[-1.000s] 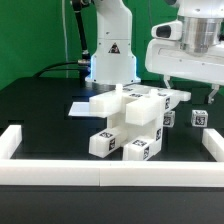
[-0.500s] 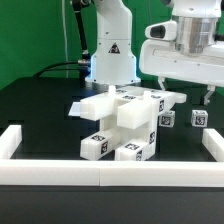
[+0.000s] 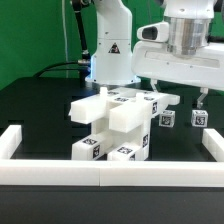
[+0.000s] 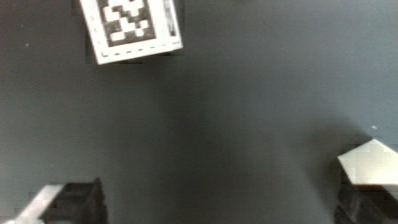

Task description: Assemble chair

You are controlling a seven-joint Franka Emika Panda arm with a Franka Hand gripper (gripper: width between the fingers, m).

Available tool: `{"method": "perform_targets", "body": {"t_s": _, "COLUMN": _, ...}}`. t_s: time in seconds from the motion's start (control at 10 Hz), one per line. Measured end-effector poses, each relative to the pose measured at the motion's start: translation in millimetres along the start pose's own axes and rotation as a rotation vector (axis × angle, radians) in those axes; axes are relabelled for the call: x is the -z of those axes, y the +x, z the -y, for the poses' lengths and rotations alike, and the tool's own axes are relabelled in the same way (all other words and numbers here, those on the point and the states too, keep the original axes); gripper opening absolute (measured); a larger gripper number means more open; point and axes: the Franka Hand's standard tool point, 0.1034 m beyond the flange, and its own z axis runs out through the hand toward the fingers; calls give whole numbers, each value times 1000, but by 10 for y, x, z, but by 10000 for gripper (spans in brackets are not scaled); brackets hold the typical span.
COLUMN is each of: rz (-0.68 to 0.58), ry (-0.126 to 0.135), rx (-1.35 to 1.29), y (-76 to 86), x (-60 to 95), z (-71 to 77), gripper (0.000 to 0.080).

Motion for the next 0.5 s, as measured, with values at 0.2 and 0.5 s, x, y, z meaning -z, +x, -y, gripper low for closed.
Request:
{"method": "perform_targets", "body": {"t_s": 0.2, "rz": 1, "ry": -2, "rx": 3, "y": 8, "x": -12, "z": -17, "gripper": 649}}
{"method": "perform_targets", "body": {"t_s": 0.5, "rz": 2, "ry": -2, "rx": -4, "y": -41, "x": -10, "z": 34, "gripper": 649}}
